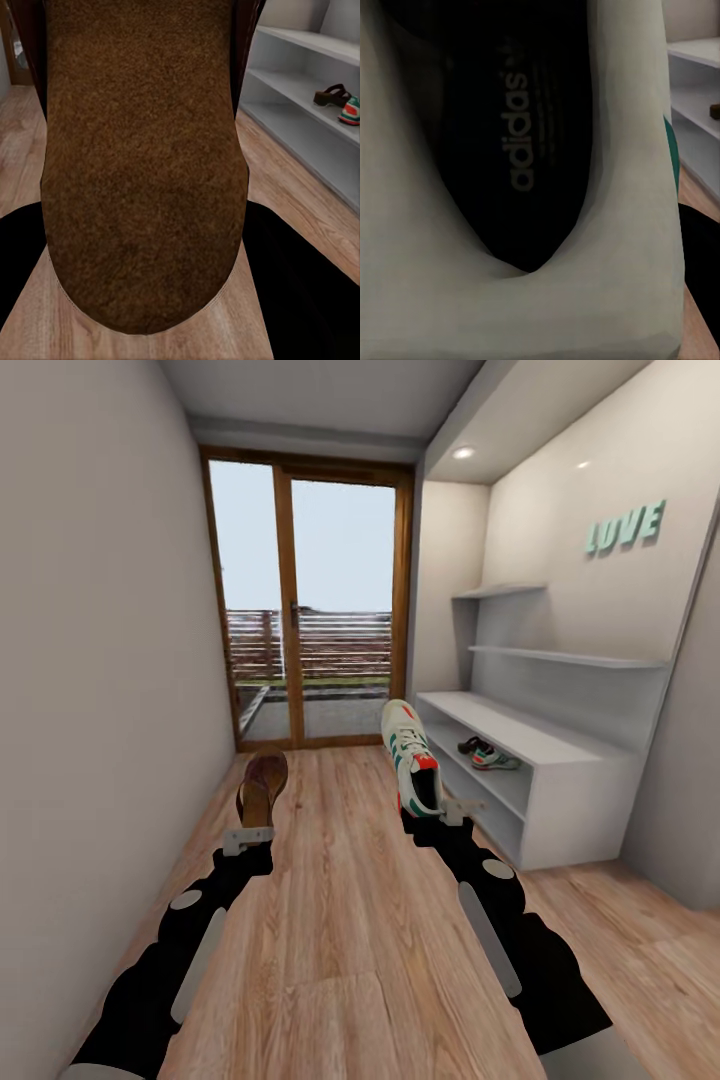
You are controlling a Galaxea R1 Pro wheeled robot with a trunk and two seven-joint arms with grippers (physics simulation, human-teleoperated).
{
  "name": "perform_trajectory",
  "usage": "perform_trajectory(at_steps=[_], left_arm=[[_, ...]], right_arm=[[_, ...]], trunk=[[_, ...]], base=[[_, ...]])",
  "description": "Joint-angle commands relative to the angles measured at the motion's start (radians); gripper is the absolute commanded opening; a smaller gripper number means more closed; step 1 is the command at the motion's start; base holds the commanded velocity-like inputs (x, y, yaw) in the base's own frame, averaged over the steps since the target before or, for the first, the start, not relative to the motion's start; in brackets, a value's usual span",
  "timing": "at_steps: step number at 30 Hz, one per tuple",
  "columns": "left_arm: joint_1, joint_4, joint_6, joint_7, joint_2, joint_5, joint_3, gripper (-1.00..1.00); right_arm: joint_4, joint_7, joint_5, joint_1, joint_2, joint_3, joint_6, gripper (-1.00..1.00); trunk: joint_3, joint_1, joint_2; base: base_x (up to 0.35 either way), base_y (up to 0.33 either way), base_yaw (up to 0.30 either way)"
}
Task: Pick up the two gym shoes and the two sandals from the corridor floor and place them onto the hallstand (shoe rack) in the corridor, making sure they are on the rack and not on the floor. Arrange them so the two gym shoes are next to each other and the two sandals are next to each other.
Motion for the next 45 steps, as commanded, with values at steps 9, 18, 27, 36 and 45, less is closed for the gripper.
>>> perform_trajectory(at_steps=[9,18,27,36,45], left_arm=[[0.000,-0.001,0.005,0.003,0.001,0.009,-0.001,-1.00],[0.000,-0.001,0.005,0.003,0.001,0.009,-0.001,-1.00],[0.000,-0.001,0.005,0.003,0.001,0.009,-0.001,-1.00],[0.000,-0.001,0.005,0.003,0.001,0.008,-0.001,-1.00],[0.000,-0.001,0.005,0.003,0.001,0.008,-0.001,-1.00]], right_arm=[[0.000,-0.009,-0.011,-0.001,0.000,0.002,0.004,-1.00],[0.000,-0.009,-0.011,-0.001,0.000,0.002,0.004,-1.00],[0.000,-0.009,-0.011,-0.001,0.000,0.002,0.004,-1.00],[0.000,-0.009,-0.011,-0.001,0.000,0.002,0.004,-1.00],[0.000,-0.009,-0.011,-0.001,0.000,0.002,0.004,-1.00]], trunk=[[-0.001,0.000,-0.001],[-0.001,0.000,-0.001],[-0.001,0.000,-0.001],[-0.001,0.000,-0.001],[-0.001,0.000,-0.001]], base=[[0.346,0.000,0.000],[0.346,0.000,0.000],[0.346,0.000,-0.076],[0.346,0.000,-0.282],[0.346,0.057,-0.104]])
